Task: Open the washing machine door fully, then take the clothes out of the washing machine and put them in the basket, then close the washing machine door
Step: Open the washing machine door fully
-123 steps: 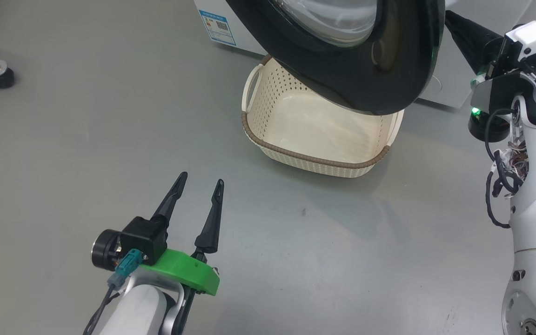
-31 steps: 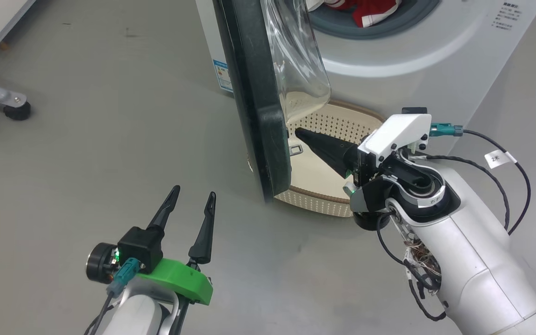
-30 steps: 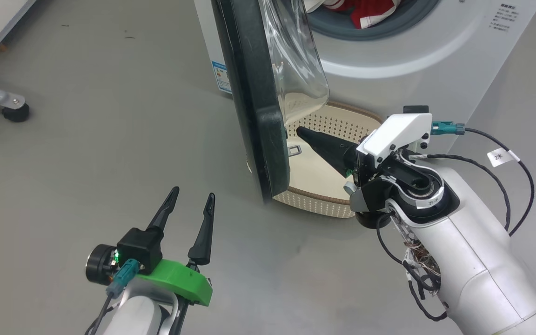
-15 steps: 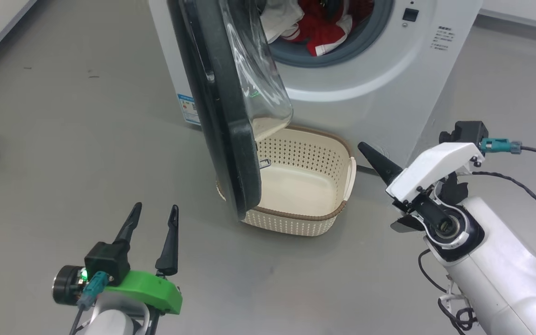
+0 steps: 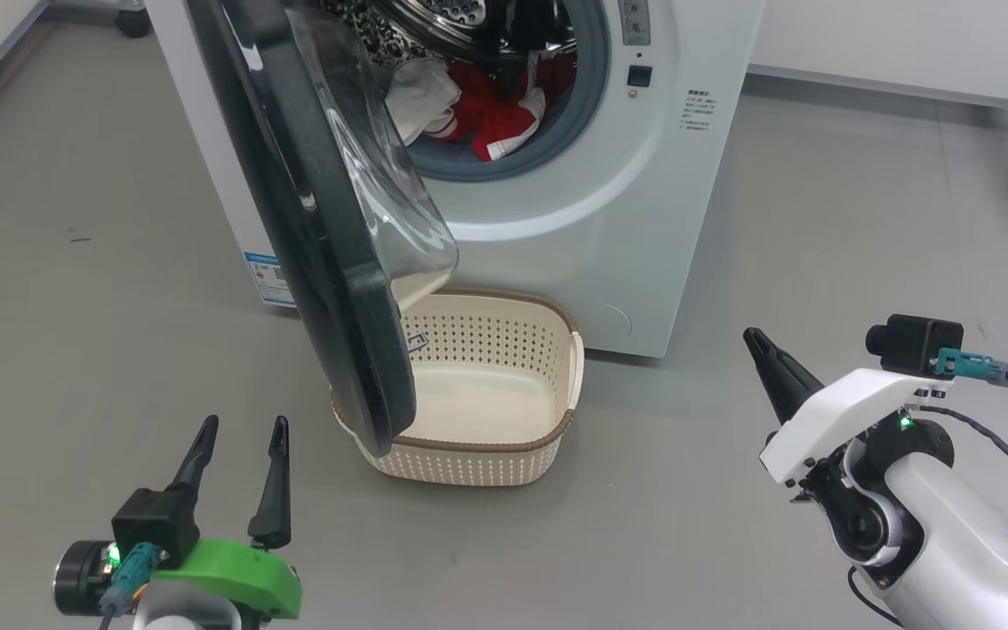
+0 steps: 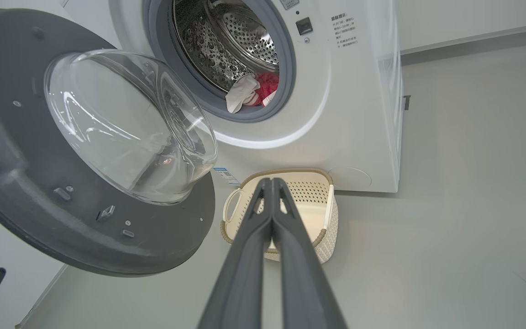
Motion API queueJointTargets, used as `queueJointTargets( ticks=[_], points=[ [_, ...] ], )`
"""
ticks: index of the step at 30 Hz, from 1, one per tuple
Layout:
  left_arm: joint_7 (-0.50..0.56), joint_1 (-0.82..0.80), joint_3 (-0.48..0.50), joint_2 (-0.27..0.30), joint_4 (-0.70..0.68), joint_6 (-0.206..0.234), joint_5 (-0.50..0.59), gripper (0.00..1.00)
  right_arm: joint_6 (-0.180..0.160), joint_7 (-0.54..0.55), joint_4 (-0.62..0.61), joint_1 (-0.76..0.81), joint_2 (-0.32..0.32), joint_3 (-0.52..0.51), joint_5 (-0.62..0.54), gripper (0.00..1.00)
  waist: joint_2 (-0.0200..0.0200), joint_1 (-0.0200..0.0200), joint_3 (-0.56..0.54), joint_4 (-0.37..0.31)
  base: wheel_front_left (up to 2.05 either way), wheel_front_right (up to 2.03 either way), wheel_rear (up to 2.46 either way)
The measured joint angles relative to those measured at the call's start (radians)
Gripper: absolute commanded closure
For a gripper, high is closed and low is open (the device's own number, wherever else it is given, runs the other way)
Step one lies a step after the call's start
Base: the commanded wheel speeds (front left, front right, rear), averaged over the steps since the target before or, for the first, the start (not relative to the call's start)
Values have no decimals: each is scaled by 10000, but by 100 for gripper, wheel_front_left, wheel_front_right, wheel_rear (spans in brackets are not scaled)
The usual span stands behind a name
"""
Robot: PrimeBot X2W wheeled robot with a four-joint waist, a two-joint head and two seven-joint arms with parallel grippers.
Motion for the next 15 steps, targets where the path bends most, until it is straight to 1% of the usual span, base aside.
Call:
queueJointTargets(
  ticks=[5,11,15],
  points=[
    [0,152,203,29,-115,-12,0,0,-107,-855,-247,145,-267,6,-777,100,0,0,-194,-439,0,0,0],
    [0,154,253,19,-194,-94,38,0,-462,-1908,-403,623,-537,-291,-1246,100,0,0,-326,-805,0,0,0],
    [0,177,374,13,-255,-102,94,0,-633,-2075,-552,1034,-608,-368,-1482,100,0,0,-370,-947,0,0,0]
  ],
)
